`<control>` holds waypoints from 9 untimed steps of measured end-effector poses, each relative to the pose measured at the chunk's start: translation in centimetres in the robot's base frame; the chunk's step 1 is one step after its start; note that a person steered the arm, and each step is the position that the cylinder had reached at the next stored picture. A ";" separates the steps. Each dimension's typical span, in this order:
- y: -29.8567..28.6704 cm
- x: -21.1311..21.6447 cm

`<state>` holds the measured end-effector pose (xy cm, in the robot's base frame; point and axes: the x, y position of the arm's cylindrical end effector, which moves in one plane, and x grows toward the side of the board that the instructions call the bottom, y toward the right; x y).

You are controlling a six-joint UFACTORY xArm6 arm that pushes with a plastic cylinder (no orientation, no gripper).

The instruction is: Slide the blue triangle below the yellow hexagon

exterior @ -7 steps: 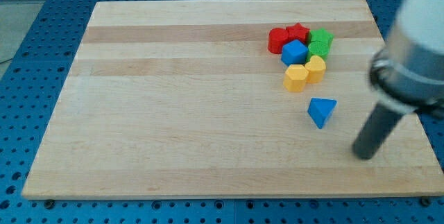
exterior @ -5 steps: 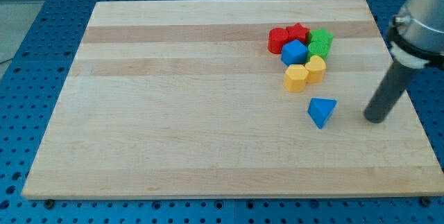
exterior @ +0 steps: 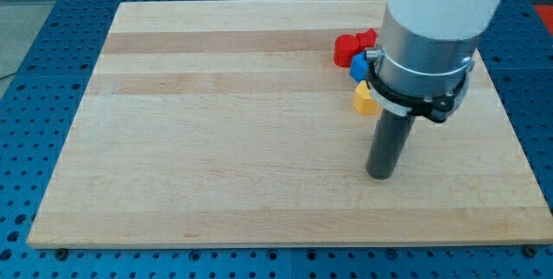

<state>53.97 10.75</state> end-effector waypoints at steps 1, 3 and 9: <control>2.1 0.0; 2.6 0.0; 10.5 -2.5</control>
<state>51.50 21.28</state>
